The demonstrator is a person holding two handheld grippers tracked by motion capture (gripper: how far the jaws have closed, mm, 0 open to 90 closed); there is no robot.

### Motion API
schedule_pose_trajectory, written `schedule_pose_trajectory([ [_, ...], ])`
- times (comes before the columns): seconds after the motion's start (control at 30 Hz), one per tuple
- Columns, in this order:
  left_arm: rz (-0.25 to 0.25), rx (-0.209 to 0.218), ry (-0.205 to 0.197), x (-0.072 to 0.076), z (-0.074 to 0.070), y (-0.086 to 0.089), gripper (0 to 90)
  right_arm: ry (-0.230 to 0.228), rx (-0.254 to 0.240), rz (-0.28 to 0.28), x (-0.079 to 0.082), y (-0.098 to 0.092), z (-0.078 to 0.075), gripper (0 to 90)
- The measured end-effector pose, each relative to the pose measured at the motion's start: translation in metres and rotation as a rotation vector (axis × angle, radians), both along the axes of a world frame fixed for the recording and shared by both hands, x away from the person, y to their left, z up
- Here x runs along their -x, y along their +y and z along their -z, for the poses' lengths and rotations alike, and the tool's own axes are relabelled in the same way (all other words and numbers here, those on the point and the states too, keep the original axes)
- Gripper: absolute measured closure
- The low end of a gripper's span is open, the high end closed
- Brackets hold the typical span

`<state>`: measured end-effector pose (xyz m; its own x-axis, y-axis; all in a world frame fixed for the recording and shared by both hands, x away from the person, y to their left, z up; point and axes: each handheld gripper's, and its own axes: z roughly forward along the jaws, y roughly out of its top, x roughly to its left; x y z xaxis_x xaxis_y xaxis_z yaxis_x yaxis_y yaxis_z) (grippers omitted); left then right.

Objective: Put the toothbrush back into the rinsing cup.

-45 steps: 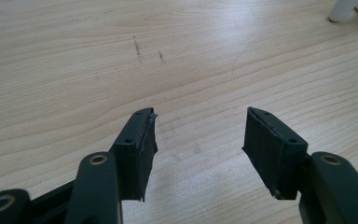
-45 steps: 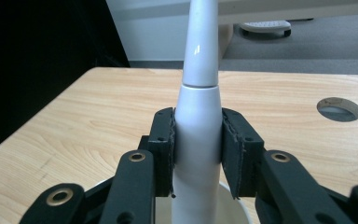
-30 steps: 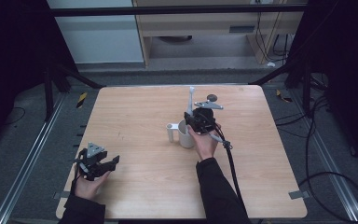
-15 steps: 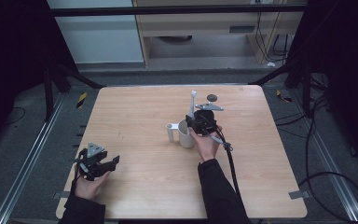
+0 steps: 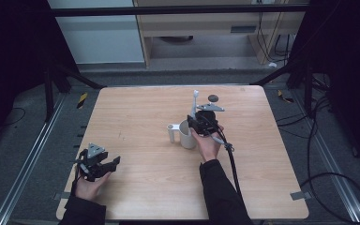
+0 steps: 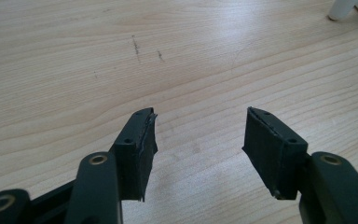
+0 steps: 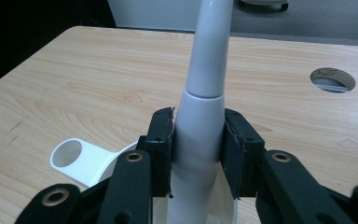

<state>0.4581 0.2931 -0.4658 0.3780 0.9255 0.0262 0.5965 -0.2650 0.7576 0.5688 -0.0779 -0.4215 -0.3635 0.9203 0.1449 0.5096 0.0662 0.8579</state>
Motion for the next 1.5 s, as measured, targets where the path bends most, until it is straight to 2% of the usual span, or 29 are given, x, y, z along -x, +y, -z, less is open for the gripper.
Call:
schedule_pose_trajectory([
  [0.5,0.0,0.001,0.0,0.0,0.0,0.0,42.6,-0.025,0.018,-0.002,0.0,-0.001,-0.002,60.9],
  [0.6,-0.002,0.003,0.0,0.0,0.0,0.0,42.6,-0.028,0.012,-0.005,0.002,-0.002,-0.004,56.4],
  [0.8,-0.003,0.004,-0.002,0.0,0.0,0.0,42.4,-0.042,0.009,-0.017,0.013,-0.008,-0.009,40.9],
  [0.93,-0.003,0.005,0.0,0.0,0.0,0.0,42.2,-0.032,0.026,-0.049,0.021,-0.016,-0.015,33.1],
  [1.2,-0.001,0.003,0.0,0.0,0.001,0.0,40.4,-0.018,0.029,-0.087,0.046,-0.038,-0.023,25.0],
  [1.5,0.004,0.003,0.0,-0.001,0.002,0.0,37.7,0.008,0.065,-0.092,0.074,-0.078,-0.015,19.0],
])
